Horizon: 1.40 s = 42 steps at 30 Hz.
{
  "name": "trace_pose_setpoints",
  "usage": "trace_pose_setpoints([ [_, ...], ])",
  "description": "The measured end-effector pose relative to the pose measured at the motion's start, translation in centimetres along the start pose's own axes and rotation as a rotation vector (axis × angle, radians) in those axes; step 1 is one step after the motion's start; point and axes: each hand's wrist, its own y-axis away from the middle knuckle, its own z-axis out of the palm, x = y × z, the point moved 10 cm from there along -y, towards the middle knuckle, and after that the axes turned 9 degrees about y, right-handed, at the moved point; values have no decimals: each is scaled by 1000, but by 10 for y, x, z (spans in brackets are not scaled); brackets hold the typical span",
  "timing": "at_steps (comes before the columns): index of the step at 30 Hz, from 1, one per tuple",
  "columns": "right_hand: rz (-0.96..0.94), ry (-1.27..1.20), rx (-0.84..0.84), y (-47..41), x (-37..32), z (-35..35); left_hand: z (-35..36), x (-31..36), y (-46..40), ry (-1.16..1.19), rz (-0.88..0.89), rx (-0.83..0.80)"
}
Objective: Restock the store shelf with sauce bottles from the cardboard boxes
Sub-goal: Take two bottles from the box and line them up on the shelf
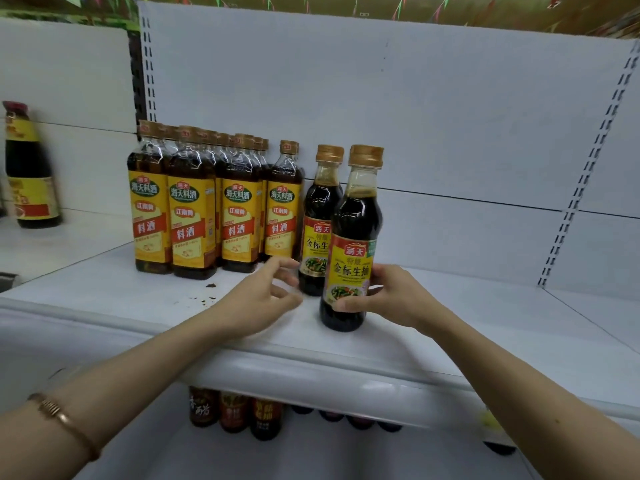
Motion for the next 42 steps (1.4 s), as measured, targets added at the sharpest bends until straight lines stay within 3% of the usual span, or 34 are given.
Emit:
trace_pose_setpoints([
  [6,-70,16,42,-16,-40,30,-5,-6,8,23,23,33],
  [11,-103,54,95,-17,-47,30,6,-9,9,-68,8,-79],
  [17,-7,42,130,-22,-35,24,11,-17,6,-200,-23,-143],
  [24,12,53,182,-15,-35,26,12,-13,7,-223,-26,-110],
  [31,39,68,107,3,-51,28,-1,6,14,-284,56,84],
  [37,-64,-274,146,58,-57,16,-17,47,78,-551,434,354],
  [42,-256,-371,-57,92,-68,49,-2,41,138,-458,343,518],
])
